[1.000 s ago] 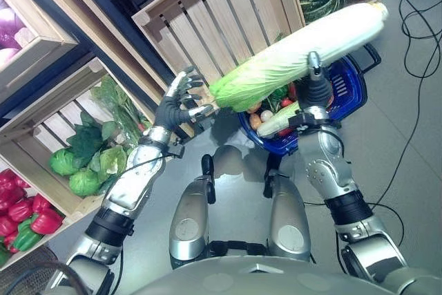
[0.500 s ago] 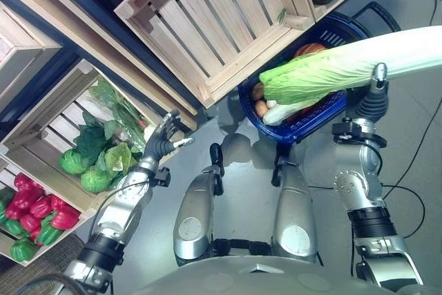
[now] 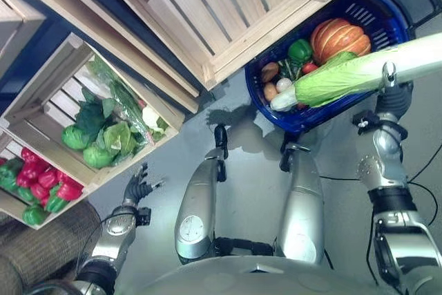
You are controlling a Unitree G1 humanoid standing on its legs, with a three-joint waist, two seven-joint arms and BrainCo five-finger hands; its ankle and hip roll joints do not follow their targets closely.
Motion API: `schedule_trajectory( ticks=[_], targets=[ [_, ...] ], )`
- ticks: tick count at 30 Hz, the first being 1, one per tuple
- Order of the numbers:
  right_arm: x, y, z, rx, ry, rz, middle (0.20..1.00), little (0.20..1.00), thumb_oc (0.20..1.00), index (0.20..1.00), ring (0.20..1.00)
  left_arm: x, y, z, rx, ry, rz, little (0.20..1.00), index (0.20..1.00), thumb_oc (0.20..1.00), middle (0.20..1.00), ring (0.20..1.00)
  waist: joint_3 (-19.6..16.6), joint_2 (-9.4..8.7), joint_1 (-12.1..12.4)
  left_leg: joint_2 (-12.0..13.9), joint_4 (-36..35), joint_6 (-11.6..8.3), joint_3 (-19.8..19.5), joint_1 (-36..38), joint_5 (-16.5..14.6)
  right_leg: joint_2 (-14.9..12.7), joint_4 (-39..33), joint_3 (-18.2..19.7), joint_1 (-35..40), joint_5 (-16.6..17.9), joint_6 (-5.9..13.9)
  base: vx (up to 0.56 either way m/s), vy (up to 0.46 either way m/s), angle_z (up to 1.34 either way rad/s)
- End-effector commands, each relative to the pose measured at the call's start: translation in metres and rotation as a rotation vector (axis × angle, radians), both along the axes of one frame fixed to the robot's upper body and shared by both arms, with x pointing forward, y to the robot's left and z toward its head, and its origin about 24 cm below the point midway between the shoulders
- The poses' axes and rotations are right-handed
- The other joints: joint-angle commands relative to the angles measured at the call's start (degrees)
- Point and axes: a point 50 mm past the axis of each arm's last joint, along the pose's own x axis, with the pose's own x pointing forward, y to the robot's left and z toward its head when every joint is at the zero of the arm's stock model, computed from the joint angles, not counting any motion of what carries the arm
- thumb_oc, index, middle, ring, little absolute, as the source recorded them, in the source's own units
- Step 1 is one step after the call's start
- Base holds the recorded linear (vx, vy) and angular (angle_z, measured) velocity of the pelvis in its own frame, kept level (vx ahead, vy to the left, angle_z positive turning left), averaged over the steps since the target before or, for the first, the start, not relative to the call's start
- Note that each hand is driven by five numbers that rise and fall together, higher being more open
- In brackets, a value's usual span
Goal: Pick up fruits and vegetables into the basket
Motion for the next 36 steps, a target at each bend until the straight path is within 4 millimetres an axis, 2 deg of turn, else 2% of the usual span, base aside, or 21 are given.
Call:
schedule_trajectory(
  ticks=[1, 10, 18, 22, 27, 28, 29, 36],
  targets=[
    [0.001, -0.029, 0.039, -0.120, -0.031, -0.079, 0.200, 0.200, 0.200, 0.200, 0.200, -0.040, 0.002, -0.018, -0.077, 0.115, 0.037, 1.000, 1.000, 1.000, 1.000, 1.000, -1.0, 4.73, 0.2, -1.4, 3.6, 3.16, 0.5, -5.0, -2.4, 1.0, 5.7, -3.2, 1.1, -8.0, 1.72, -0.01, 0.013, 0.17],
    [0.023, -0.047, 0.066, -0.176, 0.069, -0.085, 0.200, 0.200, 0.200, 0.200, 0.200, -0.047, 0.000, -0.020, -0.098, 0.139, -0.020, 1.000, 1.000, 1.000, 1.000, 1.000, -1.0, 7.36, 3.2, -2.3, 6.2, 3.50, -0.2, -12.0, -2.3, -0.1, 10.0, -3.4, -6.5, -9.0, 0.56, -0.02, -0.014, 0.10],
    [0.034, -0.052, 0.080, -0.196, 0.142, -0.086, 0.200, 0.200, 0.200, 0.200, 0.200, -0.048, -0.001, -0.019, -0.101, 0.137, -0.056, 1.000, 1.000, 1.000, 1.000, 1.000, -1.0, 9.12, 5.1, -2.3, 8.2, 4.06, -0.5, -16.9, -2.7, -1.1, 13.1, -3.0, -12.3, -9.8, 0.06, -0.02, -0.020, 0.09],
    [0.036, -0.059, 0.078, -0.098, 0.155, -0.051, 0.200, 0.200, 0.200, 0.200, 0.200, -0.045, -0.001, -0.017, -0.106, 0.117, -0.068, 1.000, 1.000, 1.000, 1.000, 1.000, -1.0, 9.83, 5.8, -2.3, 8.8, 4.20, -0.7, -19.0, -2.8, -1.4, 14.1, -2.6, -14.6, -10.0, -0.04, -0.02, -0.015, 0.04],
    [0.037, -0.066, 0.063, 0.167, 0.138, 0.014, 0.200, 0.200, 0.200, 0.200, 0.200, -0.041, -0.003, -0.014, -0.095, 0.083, -0.095, 1.000, 1.000, 1.000, 1.000, 1.000, -1.0, 10.55, 6.4, -2.5, 9.5, 4.37, -0.9, -20.3, -3.1, -1.7, 14.9, -2.1, -16.1, -10.3, -0.07, -0.02, -0.011, 0.07],
    [0.036, -0.068, 0.057, 0.215, 0.135, 0.032, 0.438, 0.438, 0.438, 0.438, 0.438, -0.039, -0.003, -0.013, -0.088, 0.072, -0.098, 1.000, 1.000, 1.000, 1.000, 1.000, -1.0, 10.70, 6.5, -2.6, 9.6, 4.43, -1.0, -20.3, -3.3, -1.7, 14.9, -2.0, -16.0, -10.3, -0.08, -0.03, -0.006, 0.04],
    [0.035, -0.069, 0.053, 0.239, 0.131, 0.040, 1.000, 1.000, 1.000, 1.000, 1.000, -0.037, -0.004, -0.012, -0.081, 0.067, -0.101, 1.000, 1.000, 1.000, 1.000, 1.000, -1.0, 10.81, 6.5, -2.7, 9.6, 4.44, -1.1, -20.1, -3.4, -1.7, 14.7, -2.0, -15.9, -10.4, -0.07, 0.00, 0.000, 0.00],
    [0.029, -0.072, 0.032, 0.289, 0.109, 0.010, 1.000, 1.000, 1.000, 1.000, 1.000, -0.023, -0.005, -0.004, -0.053, -0.024, -0.097, 1.000, 1.000, 1.000, 1.000, 1.000, -1.0, 10.44, 6.0, -3.1, 7.7, 4.22, -0.8, -16.8, -3.1, -0.9, 11.9, -2.5, -12.6, -9.3, 0.37, -0.03, -0.002, 0.01]
  ],
)
